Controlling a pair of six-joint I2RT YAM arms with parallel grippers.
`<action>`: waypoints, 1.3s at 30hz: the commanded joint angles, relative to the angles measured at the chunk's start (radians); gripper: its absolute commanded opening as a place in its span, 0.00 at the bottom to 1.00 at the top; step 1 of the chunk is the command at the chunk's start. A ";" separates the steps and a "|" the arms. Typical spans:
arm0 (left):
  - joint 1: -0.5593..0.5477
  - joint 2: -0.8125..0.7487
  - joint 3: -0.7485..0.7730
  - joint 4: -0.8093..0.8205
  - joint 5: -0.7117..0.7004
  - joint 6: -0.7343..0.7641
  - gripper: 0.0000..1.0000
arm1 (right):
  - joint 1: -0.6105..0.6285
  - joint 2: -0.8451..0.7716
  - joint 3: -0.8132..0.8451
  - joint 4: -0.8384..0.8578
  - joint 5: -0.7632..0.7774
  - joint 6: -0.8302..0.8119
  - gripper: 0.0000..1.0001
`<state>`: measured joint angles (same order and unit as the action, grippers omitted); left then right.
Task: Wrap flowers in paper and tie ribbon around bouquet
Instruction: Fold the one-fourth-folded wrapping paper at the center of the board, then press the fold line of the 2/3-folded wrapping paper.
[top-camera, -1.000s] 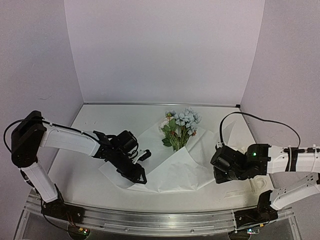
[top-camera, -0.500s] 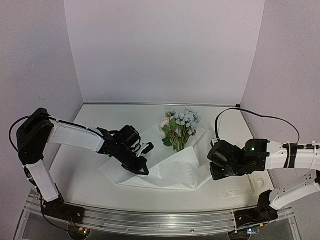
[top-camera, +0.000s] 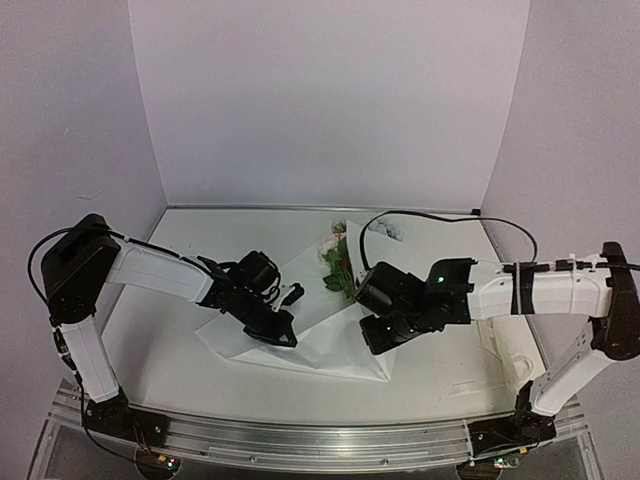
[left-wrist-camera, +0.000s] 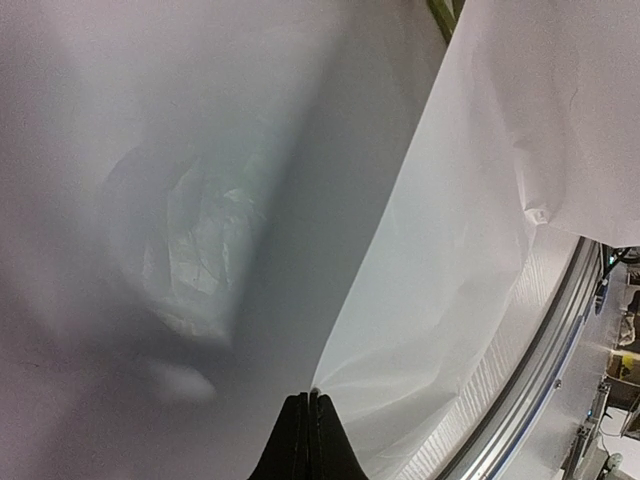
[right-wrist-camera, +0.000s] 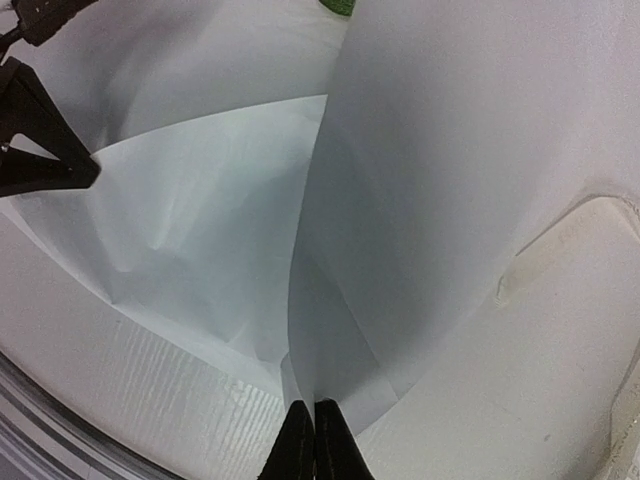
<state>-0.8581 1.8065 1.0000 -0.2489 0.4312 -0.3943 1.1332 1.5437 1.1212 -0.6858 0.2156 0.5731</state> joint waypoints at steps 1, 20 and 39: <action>0.004 -0.003 0.004 0.054 0.004 -0.012 0.00 | 0.000 0.096 0.054 0.090 -0.067 -0.009 0.01; 0.037 -0.058 0.031 0.030 0.010 -0.050 0.28 | -0.099 0.280 -0.162 0.721 -0.286 0.125 0.05; 0.240 0.256 0.364 0.079 0.411 -0.044 0.66 | -0.162 0.305 -0.294 0.920 -0.386 0.207 0.06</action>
<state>-0.6358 2.0043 1.3106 -0.1827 0.6949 -0.4553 0.9934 1.8235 0.8606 0.1648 -0.1244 0.7506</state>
